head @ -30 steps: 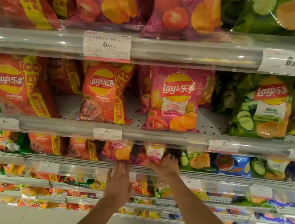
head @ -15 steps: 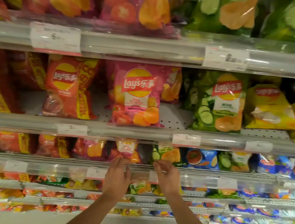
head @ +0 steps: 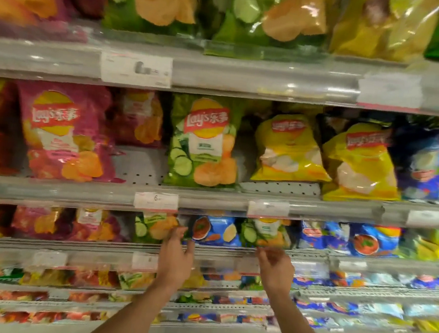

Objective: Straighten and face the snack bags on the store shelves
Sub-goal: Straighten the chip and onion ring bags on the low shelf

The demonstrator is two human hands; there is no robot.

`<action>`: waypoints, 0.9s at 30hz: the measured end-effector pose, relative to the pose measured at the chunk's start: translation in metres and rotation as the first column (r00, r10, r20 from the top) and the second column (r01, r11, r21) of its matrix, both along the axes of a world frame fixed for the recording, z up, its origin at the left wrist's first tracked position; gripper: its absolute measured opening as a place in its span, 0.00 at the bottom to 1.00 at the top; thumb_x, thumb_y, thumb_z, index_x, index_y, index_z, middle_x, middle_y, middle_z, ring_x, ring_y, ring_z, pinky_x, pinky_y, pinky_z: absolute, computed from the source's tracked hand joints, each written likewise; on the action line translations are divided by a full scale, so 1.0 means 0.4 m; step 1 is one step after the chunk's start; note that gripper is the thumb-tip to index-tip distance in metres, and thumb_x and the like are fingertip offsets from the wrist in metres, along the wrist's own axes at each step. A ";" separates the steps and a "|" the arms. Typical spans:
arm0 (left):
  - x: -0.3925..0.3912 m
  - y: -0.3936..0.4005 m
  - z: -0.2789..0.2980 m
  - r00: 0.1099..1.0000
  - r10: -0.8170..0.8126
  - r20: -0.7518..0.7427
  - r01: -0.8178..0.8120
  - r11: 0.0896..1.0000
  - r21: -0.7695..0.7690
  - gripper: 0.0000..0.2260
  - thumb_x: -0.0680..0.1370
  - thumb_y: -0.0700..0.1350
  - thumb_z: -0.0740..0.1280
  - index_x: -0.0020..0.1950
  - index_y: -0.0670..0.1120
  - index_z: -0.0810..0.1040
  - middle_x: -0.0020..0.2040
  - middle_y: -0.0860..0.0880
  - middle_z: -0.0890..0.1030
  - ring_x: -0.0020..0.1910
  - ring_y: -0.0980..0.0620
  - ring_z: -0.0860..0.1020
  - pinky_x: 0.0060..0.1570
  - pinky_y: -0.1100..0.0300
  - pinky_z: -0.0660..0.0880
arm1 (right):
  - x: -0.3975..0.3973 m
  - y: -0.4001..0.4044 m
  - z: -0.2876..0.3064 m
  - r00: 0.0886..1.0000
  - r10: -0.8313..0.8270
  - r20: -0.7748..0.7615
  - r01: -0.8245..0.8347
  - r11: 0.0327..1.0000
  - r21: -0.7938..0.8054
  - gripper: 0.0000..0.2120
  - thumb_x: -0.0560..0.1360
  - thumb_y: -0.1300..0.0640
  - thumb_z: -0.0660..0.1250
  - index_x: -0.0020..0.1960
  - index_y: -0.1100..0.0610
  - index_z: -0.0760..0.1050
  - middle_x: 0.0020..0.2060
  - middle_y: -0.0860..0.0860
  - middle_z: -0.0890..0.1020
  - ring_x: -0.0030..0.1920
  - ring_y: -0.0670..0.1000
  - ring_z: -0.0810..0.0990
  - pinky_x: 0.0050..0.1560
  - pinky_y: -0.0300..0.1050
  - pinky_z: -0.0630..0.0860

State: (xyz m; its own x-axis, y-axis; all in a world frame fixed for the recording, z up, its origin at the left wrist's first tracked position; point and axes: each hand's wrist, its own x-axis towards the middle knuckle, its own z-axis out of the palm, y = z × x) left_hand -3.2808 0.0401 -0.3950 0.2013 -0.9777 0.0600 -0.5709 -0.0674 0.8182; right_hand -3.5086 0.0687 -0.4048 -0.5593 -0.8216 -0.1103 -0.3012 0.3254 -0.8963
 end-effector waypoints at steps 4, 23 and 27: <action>-0.076 -0.016 -0.014 1.000 -0.007 0.001 0.007 1.000 0.008 0.17 0.80 0.45 0.67 0.68 0.43 0.75 0.61 0.43 0.77 0.59 0.41 0.77 0.56 0.46 0.77 | -0.102 -0.003 0.011 0.998 0.048 -0.028 -0.049 0.997 -0.060 0.09 0.75 0.55 0.76 0.50 0.55 0.77 0.38 0.45 0.81 0.40 0.47 0.81 0.39 0.30 0.72; -0.099 -0.168 -0.005 0.985 -0.171 0.030 0.154 0.940 0.304 0.33 0.71 0.59 0.76 0.67 0.45 0.68 0.55 0.47 0.80 0.53 0.47 0.80 0.56 0.54 0.76 | -0.138 -0.180 0.015 0.936 0.339 -0.095 -0.319 0.930 0.181 0.49 0.62 0.39 0.83 0.72 0.56 0.61 0.65 0.55 0.76 0.67 0.57 0.75 0.67 0.54 0.74; -0.095 -0.202 -0.015 0.986 -0.119 -0.116 0.151 0.930 0.334 0.19 0.71 0.50 0.79 0.53 0.39 0.78 0.35 0.48 0.81 0.29 0.59 0.80 0.36 0.66 0.77 | -0.139 -0.212 0.002 0.930 0.362 -0.059 -0.338 0.910 0.240 0.51 0.59 0.34 0.81 0.72 0.55 0.63 0.62 0.53 0.79 0.65 0.55 0.78 0.66 0.58 0.76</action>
